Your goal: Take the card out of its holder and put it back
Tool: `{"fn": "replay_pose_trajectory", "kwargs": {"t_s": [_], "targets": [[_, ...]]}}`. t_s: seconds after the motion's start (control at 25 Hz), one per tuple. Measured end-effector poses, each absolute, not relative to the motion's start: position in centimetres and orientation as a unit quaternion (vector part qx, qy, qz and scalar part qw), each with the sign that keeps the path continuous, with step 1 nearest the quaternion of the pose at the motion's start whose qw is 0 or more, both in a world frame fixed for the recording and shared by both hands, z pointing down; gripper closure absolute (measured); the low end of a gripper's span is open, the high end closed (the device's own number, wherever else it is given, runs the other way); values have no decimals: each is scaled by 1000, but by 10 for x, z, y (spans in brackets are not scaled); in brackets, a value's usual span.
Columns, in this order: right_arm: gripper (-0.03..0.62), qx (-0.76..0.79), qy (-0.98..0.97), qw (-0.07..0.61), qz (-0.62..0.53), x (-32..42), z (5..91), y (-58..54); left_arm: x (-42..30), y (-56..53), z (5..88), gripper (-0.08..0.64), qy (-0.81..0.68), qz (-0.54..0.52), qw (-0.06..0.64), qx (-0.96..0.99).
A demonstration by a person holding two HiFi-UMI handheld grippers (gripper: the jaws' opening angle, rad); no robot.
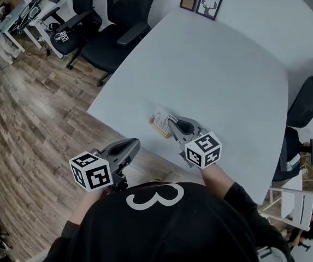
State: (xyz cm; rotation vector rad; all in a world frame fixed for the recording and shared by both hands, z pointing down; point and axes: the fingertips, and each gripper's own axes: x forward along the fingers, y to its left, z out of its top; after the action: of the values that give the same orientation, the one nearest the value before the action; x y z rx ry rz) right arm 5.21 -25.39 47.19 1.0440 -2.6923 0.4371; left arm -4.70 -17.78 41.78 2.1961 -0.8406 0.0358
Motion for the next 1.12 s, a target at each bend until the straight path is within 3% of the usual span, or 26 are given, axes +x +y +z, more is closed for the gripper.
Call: {"fn": "replay_pose_trajectory", "kwargs": {"t_s": [0.56,1.12], "targets": [[567,377,-919,59,98,68,422,-246,-38,-170,409,546,-318,12,370,873],[568,383,-914,-19,134,101,373,-198,-16,-164,401,546,-286,10,365,886]]}}
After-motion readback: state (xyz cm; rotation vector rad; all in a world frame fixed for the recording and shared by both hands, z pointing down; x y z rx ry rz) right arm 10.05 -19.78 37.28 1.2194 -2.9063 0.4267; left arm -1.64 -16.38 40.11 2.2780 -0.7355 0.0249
